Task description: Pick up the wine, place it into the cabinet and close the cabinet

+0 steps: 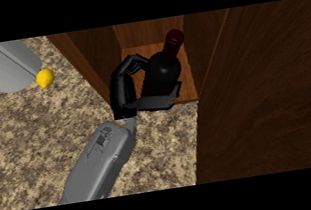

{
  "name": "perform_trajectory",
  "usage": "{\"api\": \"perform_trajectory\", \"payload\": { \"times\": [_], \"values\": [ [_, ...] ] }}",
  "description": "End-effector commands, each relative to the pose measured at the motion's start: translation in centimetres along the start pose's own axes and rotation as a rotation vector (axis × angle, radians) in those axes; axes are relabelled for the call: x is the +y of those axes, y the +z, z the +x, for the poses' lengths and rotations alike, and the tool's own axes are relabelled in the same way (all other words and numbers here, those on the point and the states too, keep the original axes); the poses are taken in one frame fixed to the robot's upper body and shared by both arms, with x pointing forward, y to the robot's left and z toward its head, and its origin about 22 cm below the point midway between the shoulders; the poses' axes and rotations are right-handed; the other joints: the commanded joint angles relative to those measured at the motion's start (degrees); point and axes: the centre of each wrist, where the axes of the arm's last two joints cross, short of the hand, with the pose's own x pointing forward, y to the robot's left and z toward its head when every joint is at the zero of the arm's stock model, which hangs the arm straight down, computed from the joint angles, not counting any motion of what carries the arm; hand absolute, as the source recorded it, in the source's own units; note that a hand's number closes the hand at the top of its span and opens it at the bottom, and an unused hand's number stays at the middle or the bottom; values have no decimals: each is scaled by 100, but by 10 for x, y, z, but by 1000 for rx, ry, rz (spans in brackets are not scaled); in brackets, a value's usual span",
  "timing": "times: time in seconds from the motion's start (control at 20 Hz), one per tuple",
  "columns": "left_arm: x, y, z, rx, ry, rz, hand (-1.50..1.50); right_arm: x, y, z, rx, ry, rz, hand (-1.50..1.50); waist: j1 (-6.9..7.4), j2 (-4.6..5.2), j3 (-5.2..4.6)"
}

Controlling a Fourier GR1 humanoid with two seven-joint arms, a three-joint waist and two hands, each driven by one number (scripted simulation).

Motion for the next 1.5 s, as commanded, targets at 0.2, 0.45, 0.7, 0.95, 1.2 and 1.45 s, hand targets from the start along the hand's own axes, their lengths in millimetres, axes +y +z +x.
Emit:
{"api": "perform_trajectory", "payload": {
  "times": [0.2,0.45,0.7,0.95,1.2,1.45],
  "values": [
    [15,-18,-11,40,11,-12,150,5,14,18,-44,-57,13,-150,26,-6,-1],
    [0,-32,-7,75,9,7,150,0,15,21,-46,-49,22,-150,-58,6,-2],
    [14,-57,-18,94,-32,23,150,-4,17,18,-46,-60,36,-150,-96,26,0],
    [5,-74,-12,97,-50,30,150,5,9,16,-34,-65,47,-150,-160,40,-4],
    [11,-74,-18,11,-106,48,150,8,27,16,-24,-69,40,-150,-126,21,-2],
    [10,-94,-9,-35,-144,81,150,13,14,11,-36,-68,57,-150,-139,45,-4]
  ]
}}
